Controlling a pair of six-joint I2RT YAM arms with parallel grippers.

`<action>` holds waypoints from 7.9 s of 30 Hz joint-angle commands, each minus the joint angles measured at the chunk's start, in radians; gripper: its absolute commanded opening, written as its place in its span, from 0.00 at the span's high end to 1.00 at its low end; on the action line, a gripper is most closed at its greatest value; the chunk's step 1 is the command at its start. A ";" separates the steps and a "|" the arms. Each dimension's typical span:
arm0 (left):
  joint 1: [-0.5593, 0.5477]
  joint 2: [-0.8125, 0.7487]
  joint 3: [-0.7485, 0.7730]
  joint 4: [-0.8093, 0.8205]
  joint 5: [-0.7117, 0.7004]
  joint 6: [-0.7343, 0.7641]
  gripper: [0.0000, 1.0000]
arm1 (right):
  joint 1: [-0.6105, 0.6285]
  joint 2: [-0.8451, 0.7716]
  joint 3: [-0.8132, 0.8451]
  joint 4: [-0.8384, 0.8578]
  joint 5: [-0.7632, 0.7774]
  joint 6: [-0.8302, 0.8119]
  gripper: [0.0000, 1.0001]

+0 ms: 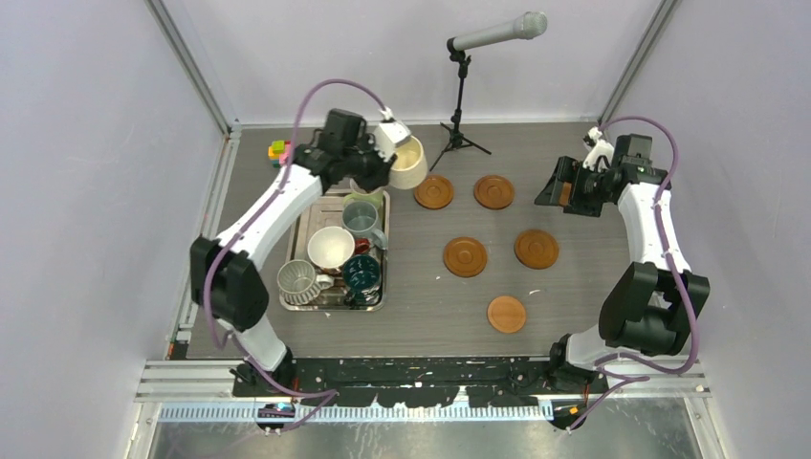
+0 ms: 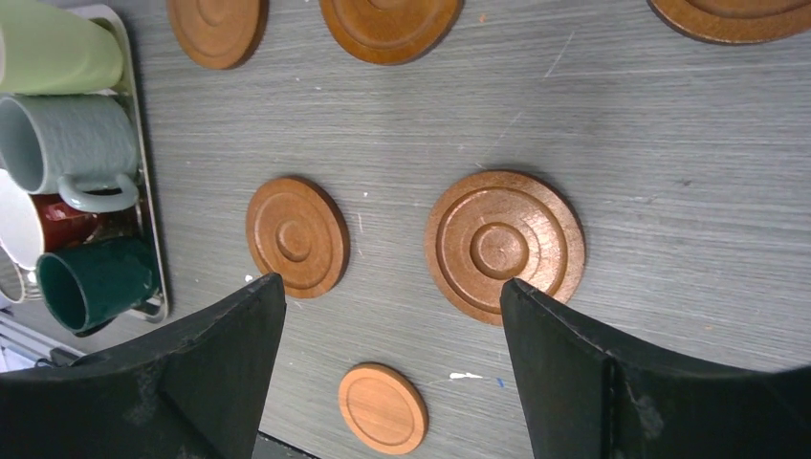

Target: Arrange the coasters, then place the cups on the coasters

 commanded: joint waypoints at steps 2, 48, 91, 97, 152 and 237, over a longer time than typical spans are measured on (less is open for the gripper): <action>-0.097 0.125 0.152 0.125 -0.103 -0.054 1.00 | 0.003 -0.074 -0.020 0.087 -0.058 0.072 0.13; -0.137 0.560 0.328 0.282 -0.122 -0.146 0.94 | 0.004 -0.033 -0.077 0.117 -0.069 0.046 0.13; -0.140 0.500 0.307 0.139 -0.106 -0.147 0.48 | 0.001 -0.026 -0.074 0.116 -0.080 0.046 0.13; -0.140 0.447 0.315 0.097 -0.111 -0.149 0.36 | 0.001 -0.031 -0.074 0.116 -0.079 0.045 0.13; 0.255 0.319 0.153 -0.145 0.076 0.129 0.49 | 0.028 -0.053 -0.057 0.059 -0.061 0.016 0.13; -0.490 -0.047 -0.104 0.148 -0.530 -0.431 1.00 | -0.055 -0.092 -0.088 0.086 -0.028 0.092 0.11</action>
